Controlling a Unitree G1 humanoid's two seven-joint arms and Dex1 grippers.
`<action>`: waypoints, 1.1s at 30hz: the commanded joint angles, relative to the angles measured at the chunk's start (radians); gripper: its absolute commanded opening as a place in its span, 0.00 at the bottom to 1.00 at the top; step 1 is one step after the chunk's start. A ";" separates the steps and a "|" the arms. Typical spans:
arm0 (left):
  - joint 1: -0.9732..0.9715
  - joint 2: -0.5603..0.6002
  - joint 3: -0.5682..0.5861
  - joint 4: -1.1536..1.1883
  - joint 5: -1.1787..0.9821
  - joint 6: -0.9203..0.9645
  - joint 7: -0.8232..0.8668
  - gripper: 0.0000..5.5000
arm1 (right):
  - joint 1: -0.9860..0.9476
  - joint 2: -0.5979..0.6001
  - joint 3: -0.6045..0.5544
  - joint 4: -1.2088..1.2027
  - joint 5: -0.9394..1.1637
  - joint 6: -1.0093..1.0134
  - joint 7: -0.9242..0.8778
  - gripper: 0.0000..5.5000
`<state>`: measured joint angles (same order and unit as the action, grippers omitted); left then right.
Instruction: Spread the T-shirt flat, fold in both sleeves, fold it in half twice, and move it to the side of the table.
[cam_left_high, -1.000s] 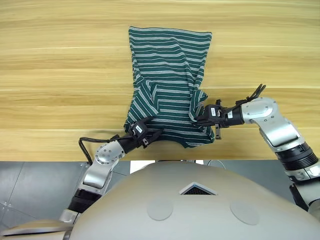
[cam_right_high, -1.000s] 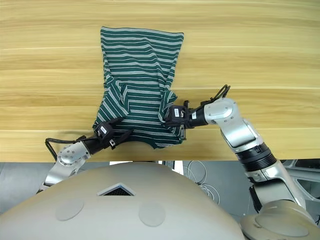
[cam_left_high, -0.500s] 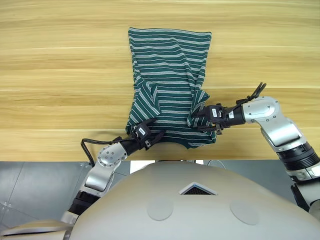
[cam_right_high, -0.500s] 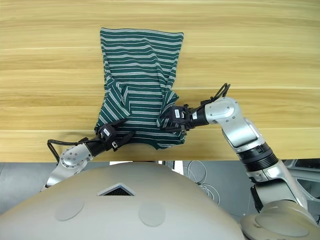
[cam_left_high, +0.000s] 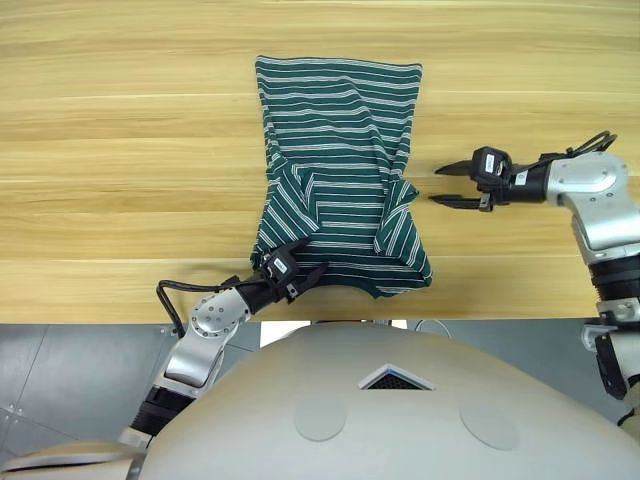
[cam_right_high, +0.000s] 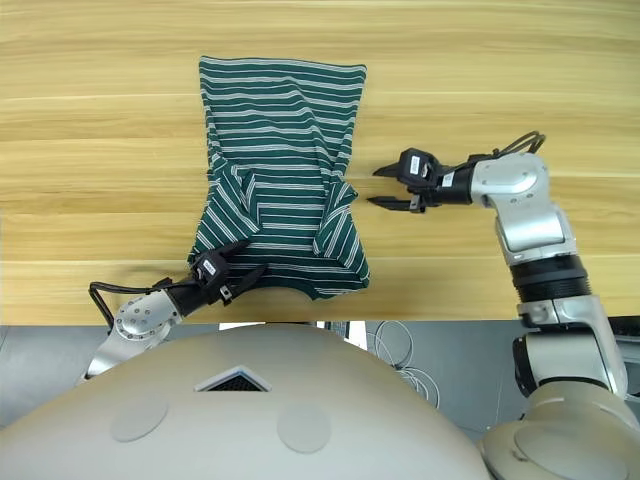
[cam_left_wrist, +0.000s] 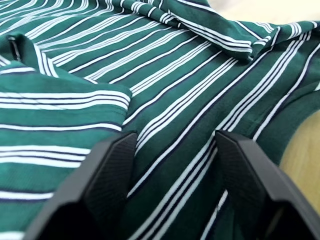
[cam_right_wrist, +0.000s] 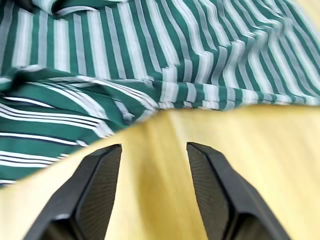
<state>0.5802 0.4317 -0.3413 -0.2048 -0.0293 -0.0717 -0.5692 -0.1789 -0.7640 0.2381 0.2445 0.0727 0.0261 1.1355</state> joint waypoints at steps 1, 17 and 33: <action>0.016 0.019 0.002 0.021 0.010 0.042 0.000 0.51 | -0.034 0.029 0.036 0.087 -0.069 -0.070 -0.022 0.44; 0.018 0.016 -0.009 0.029 0.009 0.049 -0.008 0.51 | -0.060 0.112 0.053 0.029 -0.065 -0.044 0.001 0.44; 0.025 0.016 -0.022 0.029 0.005 0.048 -0.010 0.51 | -0.037 0.196 0.107 -0.061 -0.086 0.025 -0.070 0.44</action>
<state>0.5791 0.4336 -0.3510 -0.2053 -0.0357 -0.0685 -0.5755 -0.2159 -0.5831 0.3374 0.1823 -0.0048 0.0470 1.0808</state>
